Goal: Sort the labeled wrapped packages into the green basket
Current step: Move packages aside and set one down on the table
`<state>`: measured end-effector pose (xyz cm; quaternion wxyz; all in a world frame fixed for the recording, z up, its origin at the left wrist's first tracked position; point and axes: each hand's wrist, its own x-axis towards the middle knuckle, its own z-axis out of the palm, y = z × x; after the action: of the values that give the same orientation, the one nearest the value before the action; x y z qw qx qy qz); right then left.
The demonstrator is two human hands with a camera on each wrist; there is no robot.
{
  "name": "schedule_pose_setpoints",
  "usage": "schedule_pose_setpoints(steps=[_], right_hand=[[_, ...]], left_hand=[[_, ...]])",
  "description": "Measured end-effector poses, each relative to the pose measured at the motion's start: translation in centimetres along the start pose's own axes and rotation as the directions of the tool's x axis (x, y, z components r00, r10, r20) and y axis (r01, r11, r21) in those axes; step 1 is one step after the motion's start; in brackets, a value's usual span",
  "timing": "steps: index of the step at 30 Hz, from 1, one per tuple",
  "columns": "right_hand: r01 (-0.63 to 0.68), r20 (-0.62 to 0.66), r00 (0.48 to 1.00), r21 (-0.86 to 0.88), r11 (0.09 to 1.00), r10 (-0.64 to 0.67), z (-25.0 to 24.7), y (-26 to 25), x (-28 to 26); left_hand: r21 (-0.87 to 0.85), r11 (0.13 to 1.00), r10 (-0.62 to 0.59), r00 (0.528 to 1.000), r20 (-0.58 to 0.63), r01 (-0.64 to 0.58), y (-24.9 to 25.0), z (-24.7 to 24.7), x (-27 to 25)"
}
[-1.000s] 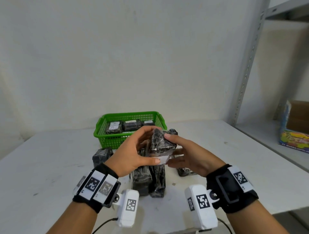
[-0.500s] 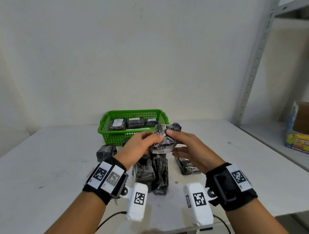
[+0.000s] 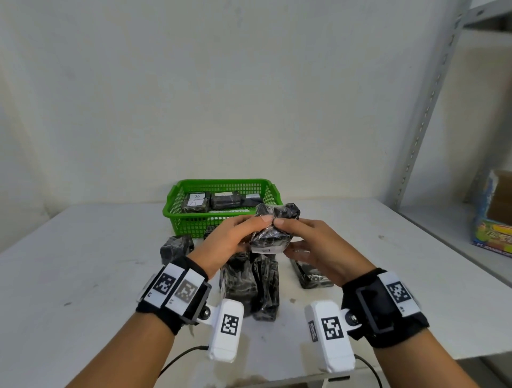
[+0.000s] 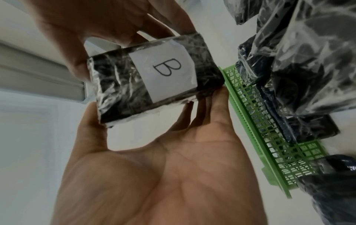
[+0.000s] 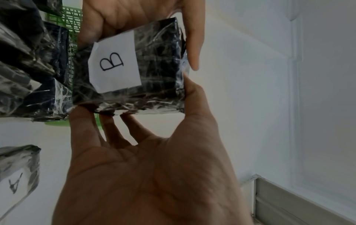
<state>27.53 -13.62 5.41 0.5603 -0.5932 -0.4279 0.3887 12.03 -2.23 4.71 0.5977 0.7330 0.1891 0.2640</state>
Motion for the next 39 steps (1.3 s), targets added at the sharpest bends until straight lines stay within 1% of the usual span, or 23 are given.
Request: schedule_pose_setpoints(steps=[1, 5, 6, 8, 11, 13, 15, 16, 17, 18, 19, 21, 22, 23, 25, 27, 30, 33, 35, 37, 39], right_hand=[[0.005, -0.007, 1.000, -0.005, 1.000, -0.006, 0.0, 0.0, 0.0], [-0.002, 0.009, 1.000, -0.067, 0.998, 0.002, -0.1, 0.0, -0.3], [0.002, 0.017, 1.000, -0.078, 0.997, 0.000, -0.3, 0.2, -0.3], [0.038, 0.032, 0.999, -0.104, 0.994, -0.035, -0.8, 0.6, -0.3], [0.104, 0.010, 0.994, -0.210, 0.972, -0.104, -1.4, 1.2, -0.3], [0.145, -0.054, 0.986, -0.222, 0.964, -0.161, -1.8, 1.6, -0.2], [0.169, -0.114, 0.974, -0.199, 0.965, -0.194, -2.4, 1.9, -0.1], [0.171, -0.135, 0.972, -0.158, 0.973, -0.193, -2.8, 1.9, -0.1], [0.164, -0.151, 0.972, -0.100, 0.981, -0.178, -3.3, 2.0, -0.1], [0.156, -0.162, 0.974, -0.041, 0.987, -0.161, -3.8, 1.9, -0.1], [0.147, -0.172, 0.974, 0.000, 0.989, -0.145, -4.3, 1.9, -0.2], [0.133, -0.184, 0.975, 0.013, 0.991, -0.128, -5.3, 1.5, -0.3], [0.131, -0.186, 0.974, 0.000, 0.991, -0.129, -5.7, 1.3, -0.4], [0.132, -0.190, 0.973, -0.022, 0.991, -0.134, -6.1, 1.1, -0.4], [0.131, -0.201, 0.969, -0.057, 0.990, -0.140, -6.5, 0.6, -0.5], [0.132, -0.212, 0.967, -0.055, 0.990, -0.141, -7.0, 0.4, -0.2], [0.128, -0.249, 0.958, -0.069, 0.989, -0.141, -7.9, 0.1, 0.3], [0.119, -0.311, 0.942, -0.038, 0.992, -0.125, -8.8, 0.1, 1.0], [0.091, -0.345, 0.935, 0.021, 0.996, -0.079, -9.4, 0.3, 1.5], [0.036, -0.331, 0.944, 0.091, 0.995, -0.004, -9.8, 0.9, 1.9], [0.011, -0.290, 0.957, 0.151, 0.988, 0.034, -10.0, 1.3, 1.7]], left_hand=[[-0.008, 1.000, -0.010, 1.000, 0.017, 0.010, 0.0, 0.0, 0.0], [-0.027, 0.998, -0.051, 0.998, -0.038, 0.050, 0.0, 0.1, 0.3], [-0.062, 0.996, -0.074, 0.996, -0.040, 0.072, 0.0, 0.2, 0.3], [-0.186, 0.974, -0.138, 0.989, -0.042, 0.128, 0.2, 0.3, 0.4], [-0.349, 0.913, -0.223, 0.975, 0.007, 0.212, 0.4, 0.3, 0.5], [-0.430, 0.863, -0.260, 0.963, 0.073, 0.266, 0.4, 0.3, 0.6], [-0.477, 0.819, -0.302, 0.947, 0.114, 0.318, 0.2, 0.6, 0.9], [-0.468, 0.821, -0.316, 0.943, 0.105, 0.327, 0.2, 0.7, 1.0], [-0.441, 0.841, -0.317, 0.946, 0.073, 0.315, 0.1, 0.8, 1.1], [-0.398, 0.876, -0.292, 0.956, 0.011, 0.272, 0.1, 1.0, 1.2], [-0.363, 0.910, -0.240, 0.968, -0.068, 0.200, 0.1, 1.2, 1.4], [-0.331, 0.941, -0.131, 0.973, -0.189, 0.062, 0.3, 1.6, 1.9], [-0.299, 0.954, -0.083, 0.978, -0.193, 0.022, 0.5, 1.9, 2.1], [-0.250, 0.968, -0.052, 0.984, -0.169, 0.008, 0.6, 2.2, 2.3], [-0.134, 0.991, -0.040, 0.994, -0.106, 0.025, 0.6, 3.0, 2.5], [-0.043, 0.998, -0.045, 0.994, -0.104, 0.041, 0.2, 3.6, 3.0], [0.001, 0.996, -0.090, 0.994, -0.056, 0.090, -0.3, 4.3, 4.2], [-0.060, 0.988, -0.144, 0.989, -0.041, 0.141, -0.7, 5.2, 5.6], [-0.124, 0.978, -0.171, 0.984, -0.039, 0.165, -0.8, 6.1, 6.7], [-0.235, 0.953, -0.204, 0.979, -0.030, 0.191, -0.7, 7.3, 7.5], [-0.321, 0.921, -0.244, 0.969, -0.037, 0.220, -0.6, 8.8, 8.3]])
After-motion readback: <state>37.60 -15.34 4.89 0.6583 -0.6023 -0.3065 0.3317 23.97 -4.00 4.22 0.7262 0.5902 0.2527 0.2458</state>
